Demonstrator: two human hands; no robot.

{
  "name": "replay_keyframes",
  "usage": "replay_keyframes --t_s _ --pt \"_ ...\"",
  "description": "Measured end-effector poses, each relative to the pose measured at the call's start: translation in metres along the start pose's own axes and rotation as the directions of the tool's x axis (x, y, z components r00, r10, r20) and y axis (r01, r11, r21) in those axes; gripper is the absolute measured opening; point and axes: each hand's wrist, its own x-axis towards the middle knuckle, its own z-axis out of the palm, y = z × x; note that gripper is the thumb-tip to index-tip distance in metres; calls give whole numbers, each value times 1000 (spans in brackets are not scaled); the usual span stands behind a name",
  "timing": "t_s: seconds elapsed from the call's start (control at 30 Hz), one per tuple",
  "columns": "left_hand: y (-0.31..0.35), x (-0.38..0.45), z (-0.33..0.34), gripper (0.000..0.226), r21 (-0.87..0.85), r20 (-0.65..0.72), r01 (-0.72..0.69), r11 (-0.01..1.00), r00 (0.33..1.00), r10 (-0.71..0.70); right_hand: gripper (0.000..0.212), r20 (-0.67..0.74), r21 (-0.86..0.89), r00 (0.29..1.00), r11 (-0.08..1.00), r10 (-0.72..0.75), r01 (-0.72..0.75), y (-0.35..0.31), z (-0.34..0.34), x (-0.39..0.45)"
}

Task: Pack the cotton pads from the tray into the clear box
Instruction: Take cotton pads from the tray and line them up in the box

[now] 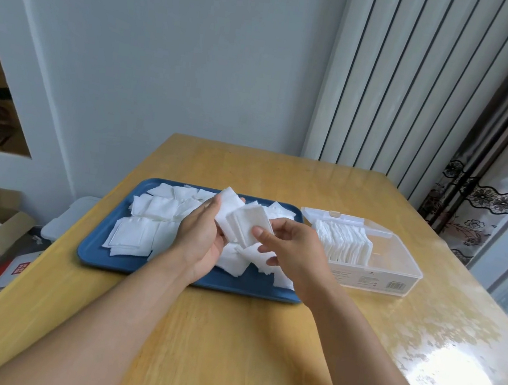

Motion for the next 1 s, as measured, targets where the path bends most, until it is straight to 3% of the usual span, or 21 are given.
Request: replay_keyframes --t_s 0.17,0.3,0.43,0.6,0.73,1.0 --pt "-5 -6 5 41 30 122 77 997 989 -80 20 -7 22 1000 999 25 -25 -2 9 -3" --pt "-6 -5 6 43 29 162 70 997 984 -74 30 -44 38 997 997 64 -62 -1 7 -3" --pt "-7 -3 4 44 22 174 84 996 981 -86 27 -43 -6 996 997 73 -74 1 7 -2" --pt "-4 -2 4 44 -6 79 92 996 993 -91 23 -54 53 995 996 79 -76 0 6 -1" --pt "-1 -1 3 39 5 -3 66 998 998 -66 19 -30 206 999 978 35 -28 -4 3 -1" --pt "-3 -11 10 59 24 189 133 991 973 -135 24 -10 318 996 945 84 -76 -1 11 -1"
